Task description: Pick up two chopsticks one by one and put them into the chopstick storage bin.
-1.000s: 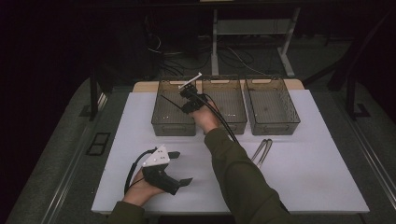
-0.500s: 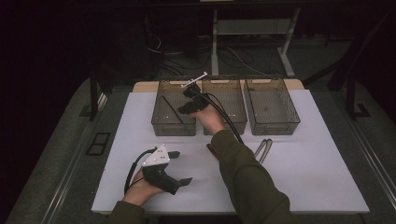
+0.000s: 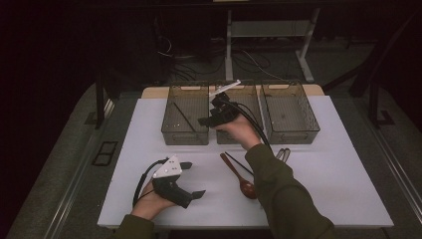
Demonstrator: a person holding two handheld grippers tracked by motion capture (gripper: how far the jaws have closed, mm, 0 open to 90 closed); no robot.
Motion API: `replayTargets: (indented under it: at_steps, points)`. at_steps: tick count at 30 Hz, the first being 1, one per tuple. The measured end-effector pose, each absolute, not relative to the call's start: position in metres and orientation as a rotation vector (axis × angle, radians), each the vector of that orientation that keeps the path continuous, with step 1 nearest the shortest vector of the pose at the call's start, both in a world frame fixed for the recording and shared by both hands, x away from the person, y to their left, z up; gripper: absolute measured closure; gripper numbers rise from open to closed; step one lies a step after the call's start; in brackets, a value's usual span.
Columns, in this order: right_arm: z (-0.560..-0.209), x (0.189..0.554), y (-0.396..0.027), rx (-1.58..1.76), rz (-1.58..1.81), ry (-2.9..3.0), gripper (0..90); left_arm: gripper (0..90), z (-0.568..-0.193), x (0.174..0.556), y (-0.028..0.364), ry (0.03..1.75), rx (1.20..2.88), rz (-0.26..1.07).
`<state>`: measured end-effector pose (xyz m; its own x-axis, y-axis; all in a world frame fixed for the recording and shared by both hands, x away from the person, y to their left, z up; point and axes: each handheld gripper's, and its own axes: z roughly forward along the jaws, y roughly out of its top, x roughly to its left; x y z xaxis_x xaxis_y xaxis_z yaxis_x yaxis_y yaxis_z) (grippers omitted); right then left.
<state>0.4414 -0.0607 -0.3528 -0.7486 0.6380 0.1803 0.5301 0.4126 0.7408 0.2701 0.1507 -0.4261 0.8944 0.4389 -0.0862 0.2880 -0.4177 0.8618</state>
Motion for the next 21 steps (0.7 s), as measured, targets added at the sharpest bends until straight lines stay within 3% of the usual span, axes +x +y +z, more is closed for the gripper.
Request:
replayTargets:
  at_steps: [21]
  points:
    - [-0.348, 0.400, -0.122, 1.025, 1.300, 2.492, 27.3, 0.0, -0.426, 0.270, 0.151, 0.530, 2.035, 0.183]
